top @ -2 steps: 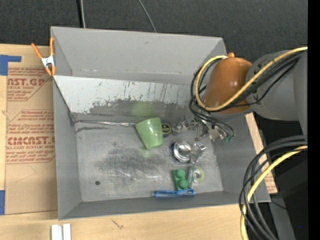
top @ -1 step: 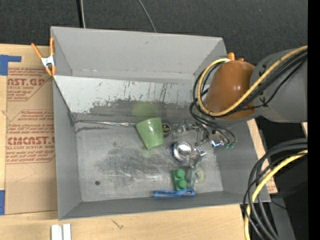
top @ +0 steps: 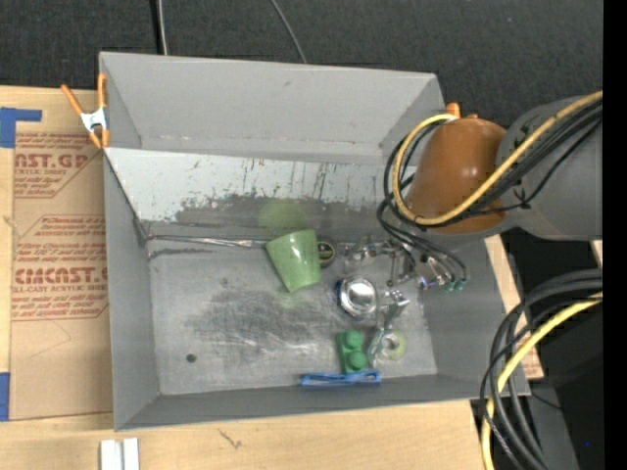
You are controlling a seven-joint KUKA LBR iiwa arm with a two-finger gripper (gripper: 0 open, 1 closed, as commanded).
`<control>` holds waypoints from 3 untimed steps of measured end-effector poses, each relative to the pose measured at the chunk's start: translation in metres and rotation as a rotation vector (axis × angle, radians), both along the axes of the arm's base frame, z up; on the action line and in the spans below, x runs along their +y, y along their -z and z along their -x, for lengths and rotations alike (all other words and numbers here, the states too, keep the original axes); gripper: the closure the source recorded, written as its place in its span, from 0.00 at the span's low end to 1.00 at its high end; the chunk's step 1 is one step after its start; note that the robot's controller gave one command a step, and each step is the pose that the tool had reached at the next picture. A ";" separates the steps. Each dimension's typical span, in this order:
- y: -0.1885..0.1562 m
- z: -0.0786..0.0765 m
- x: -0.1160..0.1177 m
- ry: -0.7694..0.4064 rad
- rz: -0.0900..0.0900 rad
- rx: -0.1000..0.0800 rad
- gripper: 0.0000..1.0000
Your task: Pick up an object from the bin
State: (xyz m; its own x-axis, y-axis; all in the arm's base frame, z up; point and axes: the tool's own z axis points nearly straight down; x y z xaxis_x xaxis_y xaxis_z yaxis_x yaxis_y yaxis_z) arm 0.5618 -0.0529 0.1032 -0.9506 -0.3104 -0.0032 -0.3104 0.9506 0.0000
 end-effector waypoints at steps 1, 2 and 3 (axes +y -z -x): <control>0.029 -0.010 0.000 -0.090 0.001 -0.006 0.00; 0.027 -0.011 0.000 -0.090 0.002 0.000 0.00; 0.025 -0.015 0.002 -0.090 0.000 -0.017 1.00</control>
Offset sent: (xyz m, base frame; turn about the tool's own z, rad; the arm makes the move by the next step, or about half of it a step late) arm 0.0061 -0.0008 -0.0332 -0.0905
